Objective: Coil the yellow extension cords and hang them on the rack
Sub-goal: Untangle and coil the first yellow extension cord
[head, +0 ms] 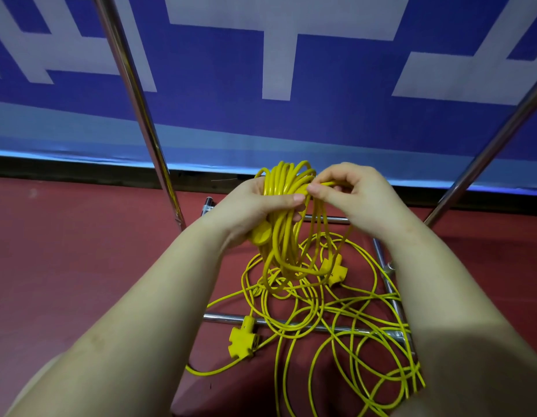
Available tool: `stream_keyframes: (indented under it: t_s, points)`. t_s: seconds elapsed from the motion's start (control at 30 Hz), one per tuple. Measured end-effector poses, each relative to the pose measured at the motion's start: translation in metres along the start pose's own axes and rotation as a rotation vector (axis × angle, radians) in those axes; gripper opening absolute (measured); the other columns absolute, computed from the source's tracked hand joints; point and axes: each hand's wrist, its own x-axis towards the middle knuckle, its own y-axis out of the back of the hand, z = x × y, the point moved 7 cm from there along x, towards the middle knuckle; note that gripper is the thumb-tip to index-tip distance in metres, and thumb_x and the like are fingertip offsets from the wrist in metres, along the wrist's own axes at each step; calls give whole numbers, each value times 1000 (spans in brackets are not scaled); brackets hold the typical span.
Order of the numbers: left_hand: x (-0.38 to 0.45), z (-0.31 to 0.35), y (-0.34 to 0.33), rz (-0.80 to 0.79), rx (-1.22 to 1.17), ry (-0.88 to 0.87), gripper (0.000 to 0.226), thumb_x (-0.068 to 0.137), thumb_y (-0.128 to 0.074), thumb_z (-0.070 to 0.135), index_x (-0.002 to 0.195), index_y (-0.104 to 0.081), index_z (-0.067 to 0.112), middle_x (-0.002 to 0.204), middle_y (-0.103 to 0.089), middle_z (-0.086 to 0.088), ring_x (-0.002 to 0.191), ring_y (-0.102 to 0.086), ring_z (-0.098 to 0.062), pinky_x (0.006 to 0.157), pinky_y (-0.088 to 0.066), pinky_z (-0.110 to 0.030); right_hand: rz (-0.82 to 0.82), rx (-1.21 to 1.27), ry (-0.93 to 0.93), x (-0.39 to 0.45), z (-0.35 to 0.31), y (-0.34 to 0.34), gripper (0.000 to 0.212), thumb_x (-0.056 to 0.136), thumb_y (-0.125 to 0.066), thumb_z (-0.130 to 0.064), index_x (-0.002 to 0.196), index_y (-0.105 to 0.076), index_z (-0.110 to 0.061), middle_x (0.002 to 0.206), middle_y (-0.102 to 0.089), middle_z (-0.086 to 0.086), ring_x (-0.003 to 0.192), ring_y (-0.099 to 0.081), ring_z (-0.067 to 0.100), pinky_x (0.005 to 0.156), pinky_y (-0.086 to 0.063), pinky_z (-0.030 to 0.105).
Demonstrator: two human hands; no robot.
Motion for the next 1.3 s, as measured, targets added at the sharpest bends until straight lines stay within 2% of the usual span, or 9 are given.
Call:
stream_keyframes:
  t_s: [0.17,0.3,0.43,0.53,0.73,0.93,1.1,1.2,1.3]
  points:
    - [2,-2,4,33,39,-24,30,60,-72,16,89,-64,9,72,-64,-9,58,-62,-15,63,-56,-30,10,97,-17,-2,6,0,16,73,-77,-28,80,-62,-25,68,-55,-7,58,-44,1,59,-39,16]
    - [4,3,20,202,5,-78,16,74,-71,9,87,-63,8,66,-65,-6,58,-62,-17,65,-55,-32,-152,-19,-157,-4,35,-17,19,79,-72,-33,77,-60,-19,70,-57,-2,65,-50,11,66,-42,28]
    - [2,9,37,345,-91,-119,4,84,-65,6,83,-63,9,62,-63,-4,56,-61,-14,69,-53,-37,-451,-285,-361,-19,68,-41,12,87,-63,-33,76,-59,-29,94,-68,-3,91,-62,17,85,-48,33]
    - [0,13,49,439,-154,-164,7,85,-65,6,81,-64,11,61,-64,-3,58,-61,-17,72,-53,-41,-484,-260,-381,-23,68,-44,12,88,-63,-23,78,-62,-28,82,-66,-6,82,-62,13,76,-48,27]
    - [-2,16,63,485,74,-191,15,76,-76,12,83,-65,19,67,-67,1,65,-64,-21,76,-54,-48,-287,263,-494,-16,51,-35,10,93,-55,-15,84,-58,-18,77,-64,4,67,-67,14,60,-53,24]
    - [-2,9,37,341,173,-113,31,68,-81,9,89,-60,15,71,-62,-5,66,-61,-26,68,-53,-47,87,962,-611,-9,39,-14,12,96,-49,-14,87,-56,-13,56,-68,-3,51,-67,10,46,-53,18]
    - [1,-1,14,217,253,-62,32,70,-80,6,95,-60,15,77,-68,-6,62,-67,-21,54,-53,-30,280,1239,-687,-9,45,-12,17,95,-49,-14,80,-55,-11,47,-63,-1,45,-64,6,42,-50,15]
    - [5,-10,9,200,244,-56,31,69,-80,6,91,-61,17,80,-69,-6,72,-67,-25,74,-58,-43,335,1321,-715,-12,48,-17,17,95,-50,-11,79,-54,-9,47,-63,2,44,-64,8,43,-50,16]
    - [5,-13,9,236,231,-59,34,69,-82,9,97,-63,10,88,-72,-11,79,-70,-24,82,-57,-44,350,1471,-717,-12,43,-21,18,94,-51,-10,78,-54,-4,50,-64,5,46,-65,10,43,-51,18]
